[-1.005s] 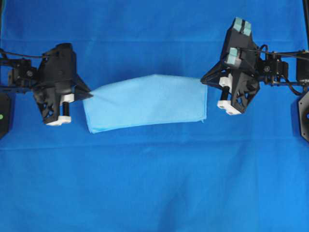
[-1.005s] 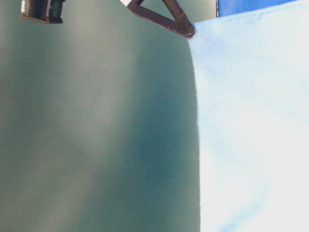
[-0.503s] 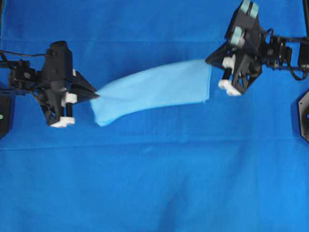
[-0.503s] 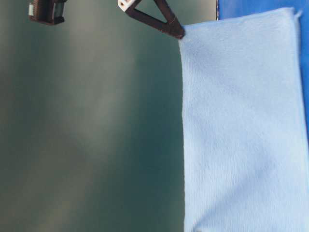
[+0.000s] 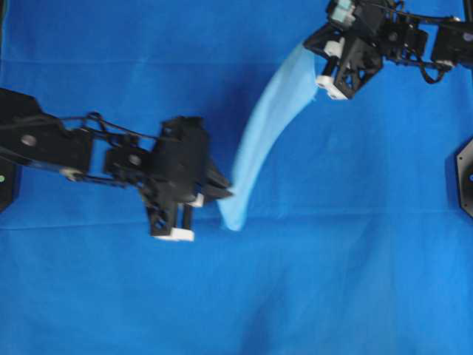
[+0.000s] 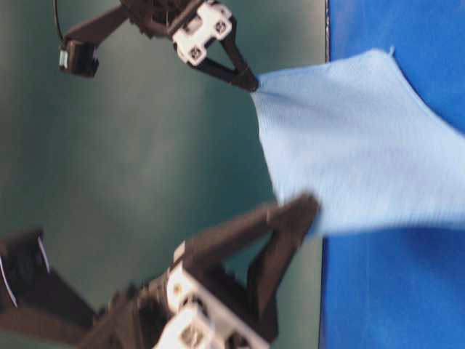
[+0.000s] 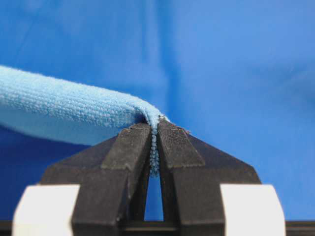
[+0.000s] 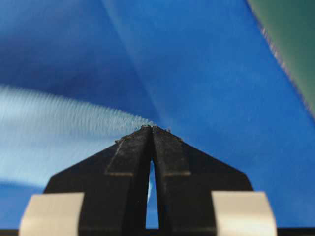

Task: Fold the light blue towel.
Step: 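Lift the strip and rotate it vertical, laying it down lengthwise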

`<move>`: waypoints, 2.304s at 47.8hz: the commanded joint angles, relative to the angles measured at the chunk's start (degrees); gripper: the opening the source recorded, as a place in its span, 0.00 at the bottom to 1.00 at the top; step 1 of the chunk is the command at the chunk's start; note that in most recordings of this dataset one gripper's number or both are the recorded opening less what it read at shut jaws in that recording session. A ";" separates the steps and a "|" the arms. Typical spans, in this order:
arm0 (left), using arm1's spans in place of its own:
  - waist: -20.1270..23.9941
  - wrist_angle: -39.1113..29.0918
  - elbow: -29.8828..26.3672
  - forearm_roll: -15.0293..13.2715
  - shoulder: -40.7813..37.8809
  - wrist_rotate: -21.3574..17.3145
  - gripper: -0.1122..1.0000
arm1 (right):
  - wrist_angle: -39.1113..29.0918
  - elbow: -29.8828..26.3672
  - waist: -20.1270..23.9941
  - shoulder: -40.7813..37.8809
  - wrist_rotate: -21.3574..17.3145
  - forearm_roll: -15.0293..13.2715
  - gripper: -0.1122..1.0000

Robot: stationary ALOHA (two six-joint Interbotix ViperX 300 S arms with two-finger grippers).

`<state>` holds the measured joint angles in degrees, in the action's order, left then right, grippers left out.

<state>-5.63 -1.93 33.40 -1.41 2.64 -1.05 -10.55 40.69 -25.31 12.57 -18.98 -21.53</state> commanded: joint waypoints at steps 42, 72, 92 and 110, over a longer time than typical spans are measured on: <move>-2.55 4.04 -16.70 -0.09 -12.04 0.18 0.12 | 2.64 -5.63 -2.11 -3.08 0.00 -4.13 0.11; -2.46 4.83 -30.41 0.00 -22.68 -3.52 0.12 | 2.02 6.59 -5.10 9.58 -0.70 -4.04 0.11; -3.60 8.00 -19.16 0.00 -18.98 -3.16 0.12 | 4.92 2.81 -4.92 0.18 -0.62 -3.87 0.11; -6.15 11.78 -5.27 -0.09 -13.71 1.41 0.12 | 10.63 -5.36 -2.20 -11.69 -0.79 -3.60 0.11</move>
<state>-9.14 9.23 27.33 -1.67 -13.80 -0.35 -0.44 38.14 -26.98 1.14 -19.69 -25.40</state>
